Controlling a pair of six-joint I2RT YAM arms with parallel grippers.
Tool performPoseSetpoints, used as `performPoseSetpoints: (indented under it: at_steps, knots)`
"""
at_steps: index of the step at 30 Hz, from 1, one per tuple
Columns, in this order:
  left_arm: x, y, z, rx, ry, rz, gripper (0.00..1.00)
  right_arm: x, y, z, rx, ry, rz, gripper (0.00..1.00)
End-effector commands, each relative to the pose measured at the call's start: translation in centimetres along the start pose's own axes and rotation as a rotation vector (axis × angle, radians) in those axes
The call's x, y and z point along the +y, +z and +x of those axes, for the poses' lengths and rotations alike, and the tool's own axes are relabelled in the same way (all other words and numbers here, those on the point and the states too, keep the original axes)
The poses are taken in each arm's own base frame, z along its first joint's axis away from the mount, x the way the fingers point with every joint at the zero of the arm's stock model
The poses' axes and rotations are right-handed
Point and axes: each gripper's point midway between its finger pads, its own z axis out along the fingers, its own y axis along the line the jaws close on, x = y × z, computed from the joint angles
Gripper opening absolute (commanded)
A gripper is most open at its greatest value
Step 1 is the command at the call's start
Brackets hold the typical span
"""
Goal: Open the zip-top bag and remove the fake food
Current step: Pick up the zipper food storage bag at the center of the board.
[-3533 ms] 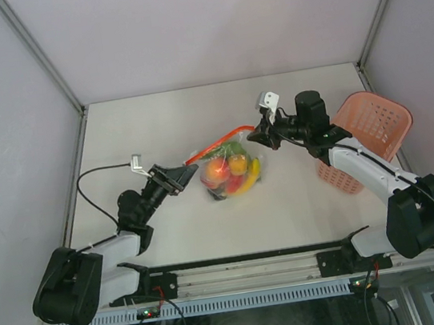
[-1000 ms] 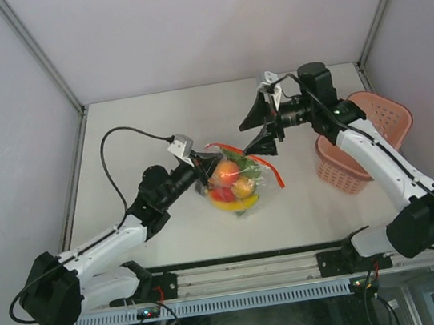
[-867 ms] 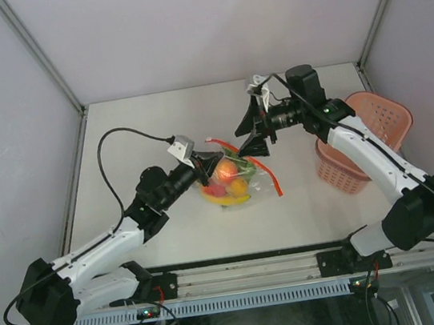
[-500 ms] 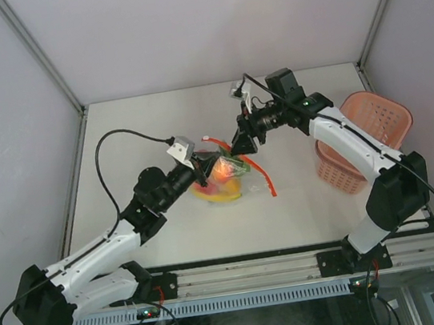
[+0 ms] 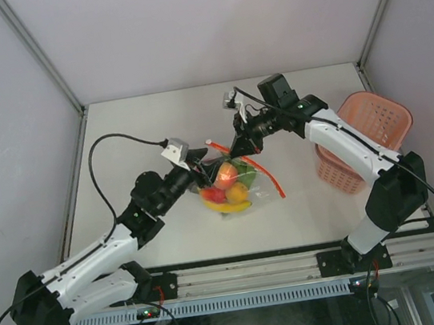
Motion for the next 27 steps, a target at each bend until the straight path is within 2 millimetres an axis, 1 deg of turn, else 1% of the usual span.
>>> performPoseSetpoints:
  at_steps: [1, 3, 5, 6, 7, 9, 11, 13, 17, 20, 23, 27]
  knots:
    - [0.3, -1.8, -2.2, -0.120, -0.066, -0.031, 0.75, 1.9, -2.1, -2.4, -0.070, -0.257, -0.062, 0.00]
    - [0.7, -3.1, -1.6, -0.135, -0.101, -0.039, 0.87, 2.1, -3.0, -3.0, -0.108, -0.360, -0.071, 0.00]
    - [0.9, -4.5, -1.4, -0.174, -0.128, -0.034, 0.95, 2.2, -3.6, -3.3, -0.138, -0.458, -0.078, 0.00]
    - [1.0, -5.3, -1.8, -0.208, -0.142, -0.026, 0.98, 2.2, -3.7, -3.1, -0.150, -0.508, -0.087, 0.00]
    - [1.1, -5.8, -1.7, -0.228, -0.155, -0.019, 1.00, 2.4, -3.8, -2.9, -0.156, -0.575, -0.097, 0.00]
    - [1.3, -6.6, -2.0, -0.262, -0.178, 0.008, 1.00, 2.6, -3.9, -2.8, -0.171, -0.698, -0.105, 0.00]
    - [1.4, -7.0, -2.4, -0.284, -0.195, 0.035, 1.00, 3.0, -4.1, -3.2, -0.196, -0.772, -0.116, 0.00]
    - [1.3, -7.2, -3.2, -0.312, -0.189, 0.059, 1.00, 3.2, -4.2, -3.7, -0.215, -0.804, -0.119, 0.00]
    - [0.1, -6.7, -5.0, -0.359, -0.134, 0.131, 1.00, 3.3, -4.4, -4.6, -0.245, -0.817, -0.105, 0.00]
    - [-0.9, -5.7, -6.0, -0.360, -0.112, 0.196, 1.00, 3.0, -4.3, -4.9, -0.257, -0.794, -0.092, 0.00]
    - [-1.5, -4.2, -5.9, -0.321, -0.109, 0.240, 1.00, 2.7, -4.2, -5.1, -0.271, -0.752, -0.082, 0.00]
    - [-0.4, -2.3, -4.8, -0.288, -0.085, 0.186, 1.00, 3.0, -4.2, -5.1, -0.279, -0.753, -0.090, 0.00]
